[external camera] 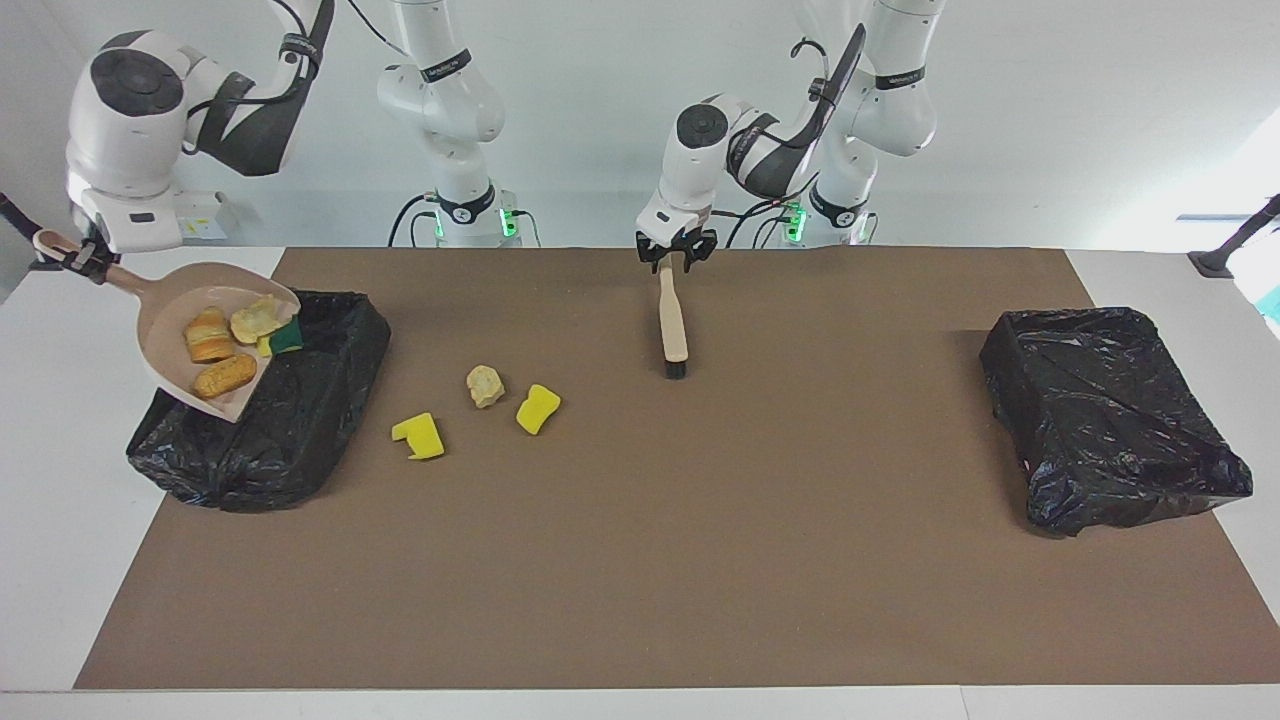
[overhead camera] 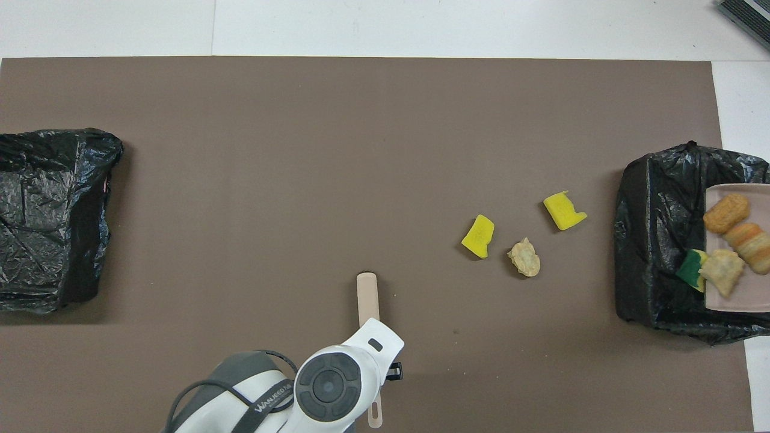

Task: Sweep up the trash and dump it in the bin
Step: 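Tip the dustpan over the trash bag while the left gripper sets down the brush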

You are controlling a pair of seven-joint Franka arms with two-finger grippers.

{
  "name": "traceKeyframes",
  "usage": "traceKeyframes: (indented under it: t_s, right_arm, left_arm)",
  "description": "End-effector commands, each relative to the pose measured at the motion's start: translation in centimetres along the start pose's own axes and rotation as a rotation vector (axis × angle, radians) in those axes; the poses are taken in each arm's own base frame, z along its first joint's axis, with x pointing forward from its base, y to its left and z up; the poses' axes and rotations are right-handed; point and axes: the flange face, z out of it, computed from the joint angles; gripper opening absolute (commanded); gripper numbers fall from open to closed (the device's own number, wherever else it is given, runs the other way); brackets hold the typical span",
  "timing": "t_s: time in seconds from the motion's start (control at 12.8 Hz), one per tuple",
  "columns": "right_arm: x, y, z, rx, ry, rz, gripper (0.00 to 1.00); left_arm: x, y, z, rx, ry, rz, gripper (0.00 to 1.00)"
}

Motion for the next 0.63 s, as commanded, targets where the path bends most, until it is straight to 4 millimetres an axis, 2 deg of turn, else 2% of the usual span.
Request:
traceKeyframes:
  t_s: [0.0, 0.16, 0.39, 0.55]
  right_arm:
    - [0.3, -1.4, -1.7, -0.056, -0.115, 0.002, 0.0]
    - [-0.7, -1.5, -2.5, -0.084, -0.176, 0.005, 0.0]
    - [-2.8, -1.9, -4.6, -0.114, -0.202, 0.029, 0.0]
    - [-2.6, -1.7, -5.0, -0.112, -0.157, 0.059, 0.0]
  left_arm:
    - [4.4, -1.3, -4.8, -0.022, 0.1, -0.018, 1.0]
    - [6.6, -2.6, -8.5, -0.029, 0.132, -0.005, 1.0]
    - [10.2, -7.2, -14.3, -0.055, 0.181, 0.008, 1.0]
    - [11.5, -10.8, -15.5, -0.021, 0.143, 0.063, 1.0]
